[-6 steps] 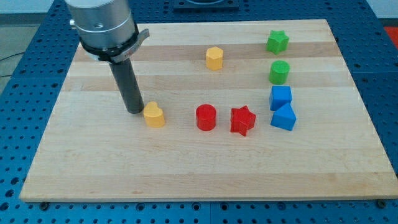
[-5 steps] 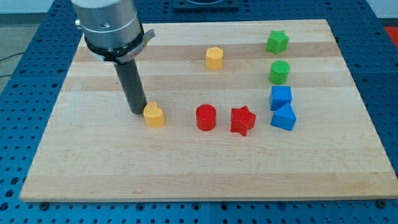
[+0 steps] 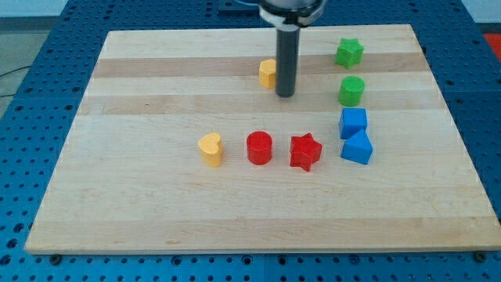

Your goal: Place the yellow hexagon towards the left side of the yellow heart

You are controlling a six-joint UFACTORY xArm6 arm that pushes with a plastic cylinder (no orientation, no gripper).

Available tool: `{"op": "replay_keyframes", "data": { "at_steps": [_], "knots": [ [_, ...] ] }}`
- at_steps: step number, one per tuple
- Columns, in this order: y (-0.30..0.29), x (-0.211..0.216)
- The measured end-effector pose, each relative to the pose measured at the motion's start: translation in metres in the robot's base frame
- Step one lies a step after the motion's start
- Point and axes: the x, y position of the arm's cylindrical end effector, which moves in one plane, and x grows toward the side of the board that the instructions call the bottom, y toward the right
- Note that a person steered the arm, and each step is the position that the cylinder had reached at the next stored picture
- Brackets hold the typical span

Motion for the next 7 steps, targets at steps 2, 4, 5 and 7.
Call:
{"op": "replay_keyframes", "data": {
  "at_steps": [2, 4, 5, 7],
  "knots": [
    [-0.097, -0.013],
    [-0.105, -0.041],
    [-0.057, -0.055],
    [-0.205, -0.056]
  ]
}}
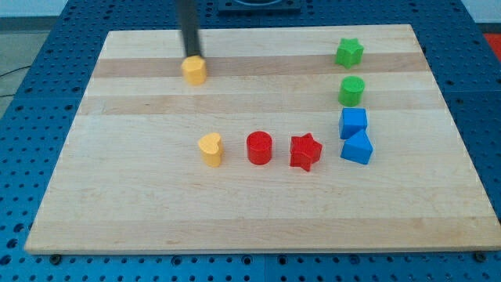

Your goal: Place the yellow hexagon towards the left side of the yellow heart

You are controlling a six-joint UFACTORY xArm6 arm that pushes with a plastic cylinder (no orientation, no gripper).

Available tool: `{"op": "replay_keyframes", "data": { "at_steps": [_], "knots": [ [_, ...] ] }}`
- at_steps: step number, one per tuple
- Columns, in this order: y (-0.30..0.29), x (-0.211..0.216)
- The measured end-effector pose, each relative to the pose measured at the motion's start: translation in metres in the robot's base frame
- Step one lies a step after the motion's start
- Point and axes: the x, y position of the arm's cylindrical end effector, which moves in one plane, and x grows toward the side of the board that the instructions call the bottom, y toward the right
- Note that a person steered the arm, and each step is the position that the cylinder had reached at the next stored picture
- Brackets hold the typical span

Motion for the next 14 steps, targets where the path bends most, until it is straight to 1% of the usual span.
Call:
{"op": "replay_keyframes", "data": {
  "at_steps": [1, 2, 3, 4, 5, 6, 7, 8, 9, 10, 11, 12, 13, 14],
  "knots": [
    [-0.004, 0.02],
    [0.017, 0.0],
    [0.037, 0.046],
    [0.026, 0.116],
    [0.028, 0.107],
    [0.023, 0.08],
    [-0.029, 0.081],
    [-0.047, 0.11],
    [-0.036, 0.131],
    [-0.033, 0.091],
    [-0.007, 0.075],
    [0.016, 0.097],
    [0.023, 0.131],
    [0.026, 0.116]
  ]
}}
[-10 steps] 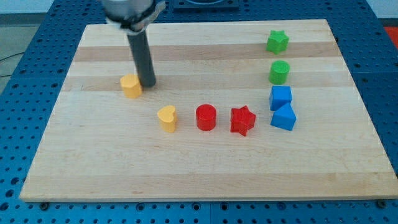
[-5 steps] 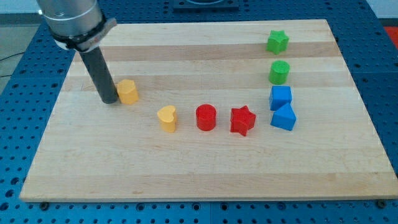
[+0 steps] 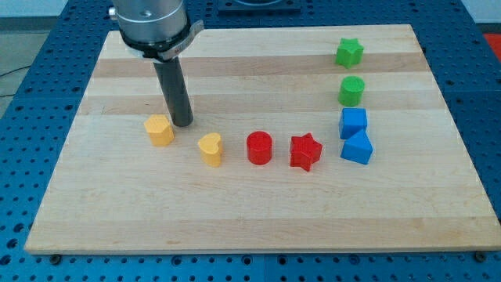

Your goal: Place the yellow hexagon towards the left side of the yellow heart

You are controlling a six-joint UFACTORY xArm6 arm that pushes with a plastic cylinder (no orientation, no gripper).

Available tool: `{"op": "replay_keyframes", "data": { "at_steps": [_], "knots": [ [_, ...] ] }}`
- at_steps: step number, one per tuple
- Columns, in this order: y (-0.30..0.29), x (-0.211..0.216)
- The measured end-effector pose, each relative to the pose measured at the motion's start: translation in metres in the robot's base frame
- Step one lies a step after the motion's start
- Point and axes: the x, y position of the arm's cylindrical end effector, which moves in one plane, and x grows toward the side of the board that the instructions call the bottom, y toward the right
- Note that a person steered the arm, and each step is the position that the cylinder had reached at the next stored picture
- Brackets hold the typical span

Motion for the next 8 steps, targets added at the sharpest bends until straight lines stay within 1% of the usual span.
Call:
{"op": "replay_keyframes", "data": {
  "at_steps": [1, 2, 5, 6, 8],
  "knots": [
    [-0.003, -0.038],
    [-0.006, -0.05],
    [-0.013, -0.05],
    [-0.044, -0.048],
    [-0.051, -0.048]
  ]
}}
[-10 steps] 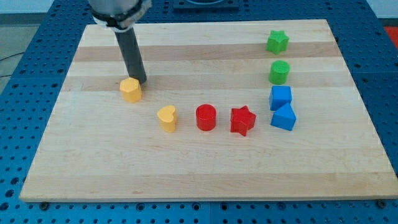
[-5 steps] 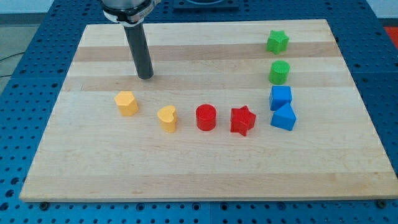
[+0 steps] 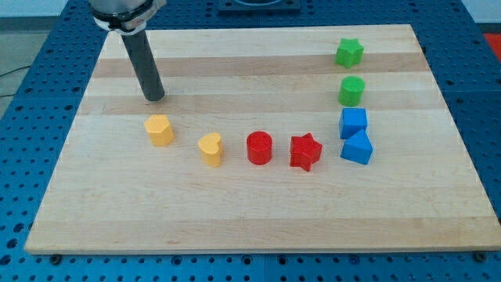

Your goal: Place the yellow hexagon towards the left side of the yellow heart

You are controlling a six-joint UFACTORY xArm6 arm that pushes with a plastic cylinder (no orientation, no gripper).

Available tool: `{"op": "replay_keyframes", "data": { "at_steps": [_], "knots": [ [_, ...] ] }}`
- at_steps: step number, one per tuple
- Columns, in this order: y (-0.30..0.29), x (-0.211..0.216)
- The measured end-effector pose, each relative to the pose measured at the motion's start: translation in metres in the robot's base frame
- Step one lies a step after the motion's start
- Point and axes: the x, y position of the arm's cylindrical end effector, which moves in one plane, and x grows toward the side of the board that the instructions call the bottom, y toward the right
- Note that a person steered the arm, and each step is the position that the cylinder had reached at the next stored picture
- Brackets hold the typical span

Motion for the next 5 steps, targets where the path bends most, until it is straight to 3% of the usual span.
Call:
{"op": "replay_keyframes", "data": {
  "at_steps": [2, 4, 5],
  "knots": [
    [-0.016, 0.019],
    [0.035, 0.072],
    [0.035, 0.064]
  ]
}}
